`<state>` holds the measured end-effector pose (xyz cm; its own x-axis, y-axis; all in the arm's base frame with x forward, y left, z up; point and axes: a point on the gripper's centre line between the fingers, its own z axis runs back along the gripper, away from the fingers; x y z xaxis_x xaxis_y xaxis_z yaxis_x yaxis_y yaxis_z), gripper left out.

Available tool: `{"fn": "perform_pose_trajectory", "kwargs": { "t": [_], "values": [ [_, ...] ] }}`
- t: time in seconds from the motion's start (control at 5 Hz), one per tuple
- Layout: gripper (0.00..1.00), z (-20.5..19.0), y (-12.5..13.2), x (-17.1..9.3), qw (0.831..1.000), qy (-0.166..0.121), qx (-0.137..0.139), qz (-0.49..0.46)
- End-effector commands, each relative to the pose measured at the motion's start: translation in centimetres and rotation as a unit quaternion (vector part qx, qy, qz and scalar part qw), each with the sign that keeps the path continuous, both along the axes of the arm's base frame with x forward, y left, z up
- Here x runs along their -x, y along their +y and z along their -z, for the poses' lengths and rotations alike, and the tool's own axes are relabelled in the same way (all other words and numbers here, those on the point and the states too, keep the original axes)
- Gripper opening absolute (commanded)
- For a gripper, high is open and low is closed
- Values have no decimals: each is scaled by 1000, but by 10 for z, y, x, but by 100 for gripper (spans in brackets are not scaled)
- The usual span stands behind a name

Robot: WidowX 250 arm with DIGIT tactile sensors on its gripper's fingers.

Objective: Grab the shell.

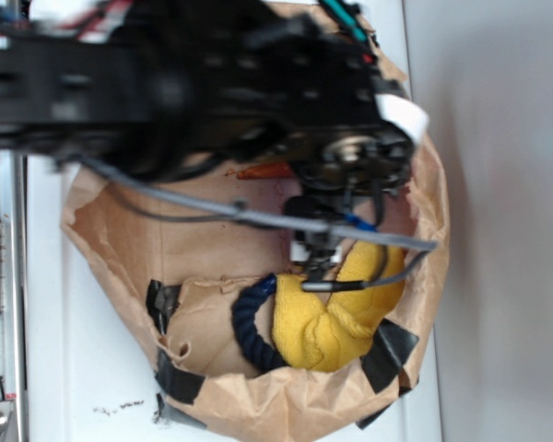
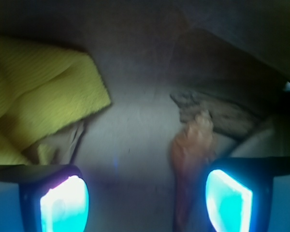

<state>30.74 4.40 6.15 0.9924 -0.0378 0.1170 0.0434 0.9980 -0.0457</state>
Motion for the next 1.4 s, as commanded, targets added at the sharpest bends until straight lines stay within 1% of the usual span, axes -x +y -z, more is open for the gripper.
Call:
{"fn": "perform_pose_trajectory", "kwargs": {
  "t": [0.0,0.2,0.4,0.6,0.8,1.0,1.2],
  "values": [
    [100,3,15,-32,998,-24,-41,-38],
    [100,1,17,-29,997,-32,-49,-41],
    [100,-19,14,-17,999,-37,-23,-27],
    [100,-28,19,-10,998,-43,-20,-34],
    [100,-26,23,-7,998,-49,-29,-39],
    [100,-19,27,-8,996,-50,-47,-51],
    [100,-6,26,-16,995,-40,-70,-61]
  ]
}}
